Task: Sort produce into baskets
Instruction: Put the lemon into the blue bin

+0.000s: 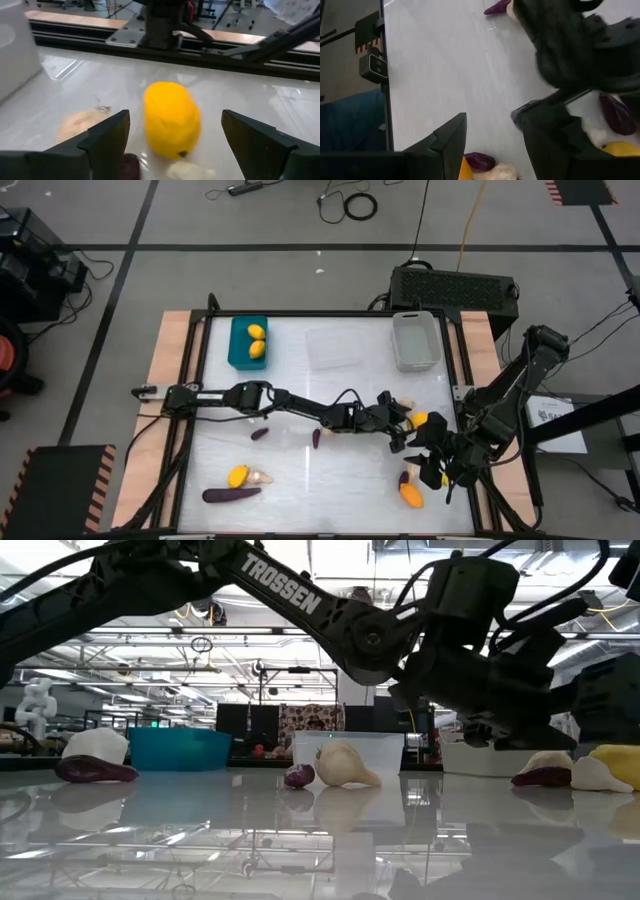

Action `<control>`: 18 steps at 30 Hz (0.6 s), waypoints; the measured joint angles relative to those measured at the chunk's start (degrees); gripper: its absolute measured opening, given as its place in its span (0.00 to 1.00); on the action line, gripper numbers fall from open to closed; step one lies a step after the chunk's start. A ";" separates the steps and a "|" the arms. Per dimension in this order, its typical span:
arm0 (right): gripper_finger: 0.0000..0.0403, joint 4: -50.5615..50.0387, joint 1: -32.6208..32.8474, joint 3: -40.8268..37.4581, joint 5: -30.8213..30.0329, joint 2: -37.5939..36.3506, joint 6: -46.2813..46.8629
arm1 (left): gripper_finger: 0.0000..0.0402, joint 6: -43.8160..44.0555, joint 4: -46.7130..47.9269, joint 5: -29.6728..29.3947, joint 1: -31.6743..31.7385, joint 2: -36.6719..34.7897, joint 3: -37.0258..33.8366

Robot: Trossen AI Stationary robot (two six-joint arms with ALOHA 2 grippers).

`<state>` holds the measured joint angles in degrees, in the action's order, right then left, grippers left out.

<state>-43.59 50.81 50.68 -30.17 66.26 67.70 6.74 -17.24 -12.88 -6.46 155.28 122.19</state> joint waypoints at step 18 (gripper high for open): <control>0.46 0.04 -0.02 0.00 -0.04 0.00 -0.26 | 0.80 -0.15 -1.72 1.40 0.14 2.69 0.09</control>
<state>-43.55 50.78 50.68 -30.22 66.26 67.44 6.59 -18.96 -11.49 -6.32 157.97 122.28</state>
